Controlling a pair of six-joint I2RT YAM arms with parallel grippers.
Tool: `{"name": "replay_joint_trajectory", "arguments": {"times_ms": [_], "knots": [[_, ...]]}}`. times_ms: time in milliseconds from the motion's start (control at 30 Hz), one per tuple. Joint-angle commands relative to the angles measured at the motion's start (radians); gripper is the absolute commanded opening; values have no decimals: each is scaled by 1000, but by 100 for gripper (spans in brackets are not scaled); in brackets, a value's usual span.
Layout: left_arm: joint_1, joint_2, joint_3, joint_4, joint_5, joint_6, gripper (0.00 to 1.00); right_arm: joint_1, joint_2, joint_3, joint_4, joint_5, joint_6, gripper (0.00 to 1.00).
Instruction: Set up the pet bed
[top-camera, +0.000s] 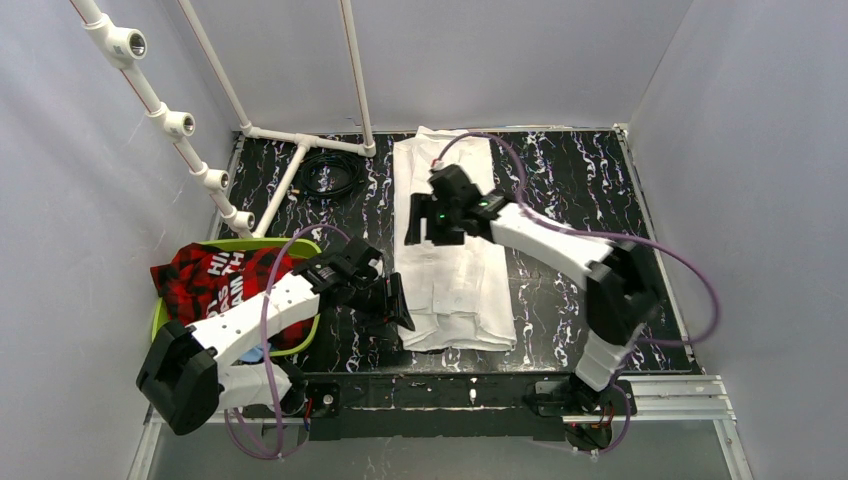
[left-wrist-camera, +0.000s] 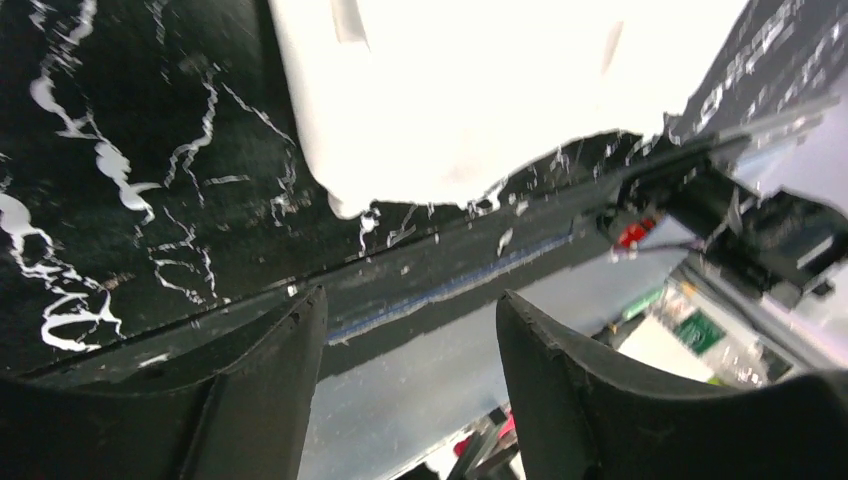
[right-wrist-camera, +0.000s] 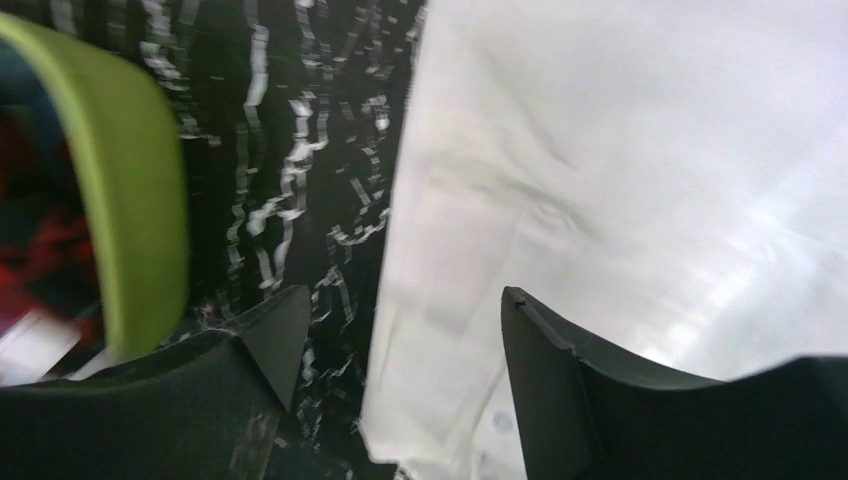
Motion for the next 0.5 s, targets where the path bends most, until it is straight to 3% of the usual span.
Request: {"name": "replay_joint_trajectory", "arguments": {"times_ms": [0, 67, 167, 367, 467], "knots": [[10, 55, 36, 19, -120, -50, 67, -109, -267, -194, -143, 53, -18, 82], [14, 72, 28, 61, -128, -45, 78, -187, -383, -333, -193, 54, -25, 82], [35, 95, 13, 116, -147, -47, 82, -295, -492, -467, -250, 33, -42, 80], [85, 165, -21, 210, -119, -87, 81, -417, -553, -635, -253, -121, -61, 73], [87, 197, -41, 241, -98, -107, 74, -435, -551, -693, -221, -176, -53, 69]]}}
